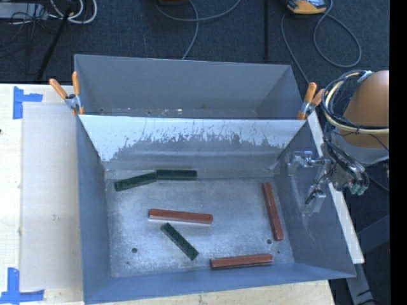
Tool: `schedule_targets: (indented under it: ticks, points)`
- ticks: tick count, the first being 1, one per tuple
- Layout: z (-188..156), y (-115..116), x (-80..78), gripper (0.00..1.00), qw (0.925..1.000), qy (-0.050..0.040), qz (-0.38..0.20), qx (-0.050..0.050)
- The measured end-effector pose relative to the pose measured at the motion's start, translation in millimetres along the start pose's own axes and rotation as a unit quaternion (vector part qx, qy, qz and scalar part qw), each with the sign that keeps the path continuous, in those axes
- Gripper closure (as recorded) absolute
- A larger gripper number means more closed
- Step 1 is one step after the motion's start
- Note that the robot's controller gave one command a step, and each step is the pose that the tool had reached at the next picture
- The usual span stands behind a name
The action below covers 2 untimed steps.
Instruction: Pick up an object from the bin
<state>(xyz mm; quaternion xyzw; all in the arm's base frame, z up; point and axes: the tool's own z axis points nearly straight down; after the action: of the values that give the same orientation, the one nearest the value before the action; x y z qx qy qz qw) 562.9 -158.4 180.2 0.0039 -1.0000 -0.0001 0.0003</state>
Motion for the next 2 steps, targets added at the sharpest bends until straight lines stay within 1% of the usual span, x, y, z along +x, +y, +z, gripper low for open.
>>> schedule_targets:
  ticks: [1, 2]
  points:
    - [114, 59, 25.8, 0.0, 0.9936, 0.0027, -0.113, -0.002]
    - [50, 70, -12.0, 0.0, 0.9692, -0.0029, -0.246, 0.001]
